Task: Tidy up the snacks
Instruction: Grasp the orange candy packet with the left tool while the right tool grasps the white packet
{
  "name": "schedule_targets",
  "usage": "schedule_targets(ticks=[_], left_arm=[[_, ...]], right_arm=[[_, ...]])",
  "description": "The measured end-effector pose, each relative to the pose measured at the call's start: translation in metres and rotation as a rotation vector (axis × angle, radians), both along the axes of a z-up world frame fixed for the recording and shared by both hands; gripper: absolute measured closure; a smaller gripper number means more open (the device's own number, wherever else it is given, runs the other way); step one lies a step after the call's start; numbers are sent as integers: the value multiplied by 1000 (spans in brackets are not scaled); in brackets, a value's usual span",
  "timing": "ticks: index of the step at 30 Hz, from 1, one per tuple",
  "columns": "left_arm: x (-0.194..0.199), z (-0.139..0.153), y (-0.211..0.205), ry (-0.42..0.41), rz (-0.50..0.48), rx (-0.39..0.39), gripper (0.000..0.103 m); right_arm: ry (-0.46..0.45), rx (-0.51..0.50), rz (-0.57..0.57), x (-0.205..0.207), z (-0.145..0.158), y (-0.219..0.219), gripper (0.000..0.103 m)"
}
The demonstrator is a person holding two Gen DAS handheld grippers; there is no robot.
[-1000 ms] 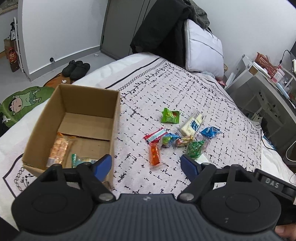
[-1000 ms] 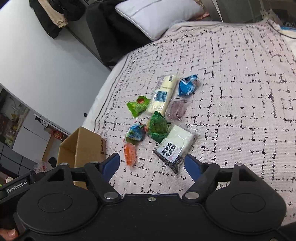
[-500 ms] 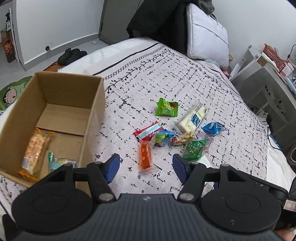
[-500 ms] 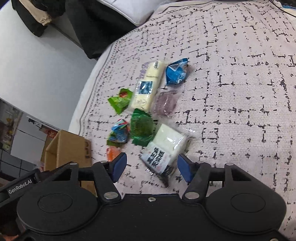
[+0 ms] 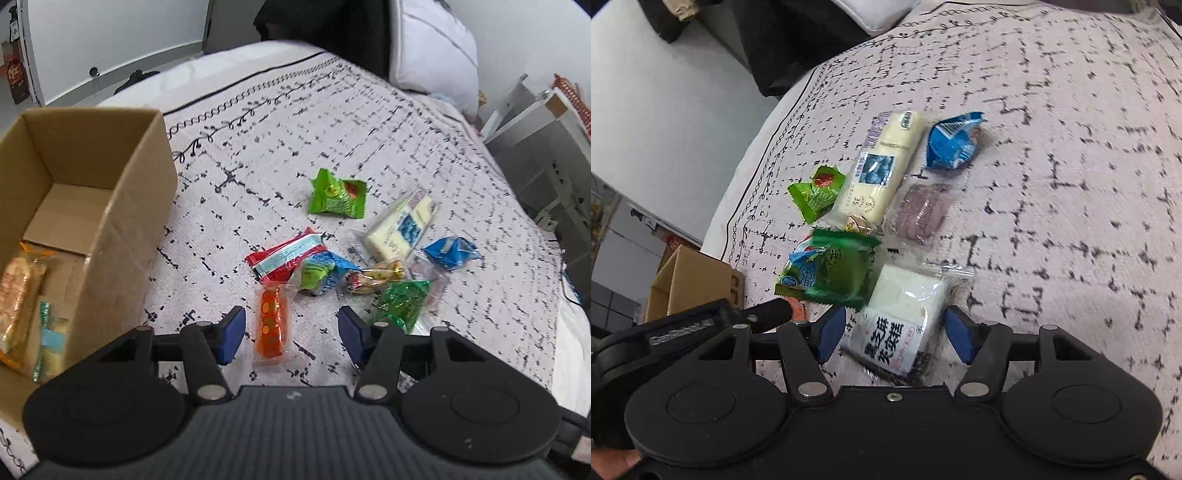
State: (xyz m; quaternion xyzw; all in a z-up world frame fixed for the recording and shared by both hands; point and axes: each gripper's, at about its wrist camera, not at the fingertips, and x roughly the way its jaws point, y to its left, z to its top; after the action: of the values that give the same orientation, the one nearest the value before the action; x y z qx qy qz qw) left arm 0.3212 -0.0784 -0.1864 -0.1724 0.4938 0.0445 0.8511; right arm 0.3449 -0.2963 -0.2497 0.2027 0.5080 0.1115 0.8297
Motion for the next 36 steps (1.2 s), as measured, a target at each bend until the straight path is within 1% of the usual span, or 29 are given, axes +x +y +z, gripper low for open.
schedule_targets(ticks=[3,6,7,8,9,11,13,18,22,26,31,36], left_arm=[[7,-12,0,23,11,0,49],[13,-22,2,57,35,-11,57],[14,-26,3,71,42,-17,62],[16,-30,4,83,47,-26,70],[16,-32,5,90,51,-31,72],[15,-33,5,86,50,-21,80],[14,-32,6,87,47,-30,83],[8,-26,10,89,49,-44,84],[-4,-15,10,65,31,-42,84],[-17,-1,16,42,35,-51,84],[-35,20,24,6,30,-60,84],[-54,38,37,-27,44,-66,84]], right_arm=[[-18,-25,22,6,-1,7,42],[-36,-59,49,8,-3,13,41],[-42,-68,56,8,-3,14,41],[-46,-78,63,8,-3,15,41],[-49,-89,69,8,-3,18,41],[-56,-115,81,7,-3,22,43],[-60,-138,90,6,-2,25,45],[-49,-154,94,1,-2,25,51],[-49,-185,109,-8,1,27,54],[-40,-201,117,-16,5,29,56],[-38,-188,87,-25,15,25,57],[-71,-171,67,-38,34,24,58]])
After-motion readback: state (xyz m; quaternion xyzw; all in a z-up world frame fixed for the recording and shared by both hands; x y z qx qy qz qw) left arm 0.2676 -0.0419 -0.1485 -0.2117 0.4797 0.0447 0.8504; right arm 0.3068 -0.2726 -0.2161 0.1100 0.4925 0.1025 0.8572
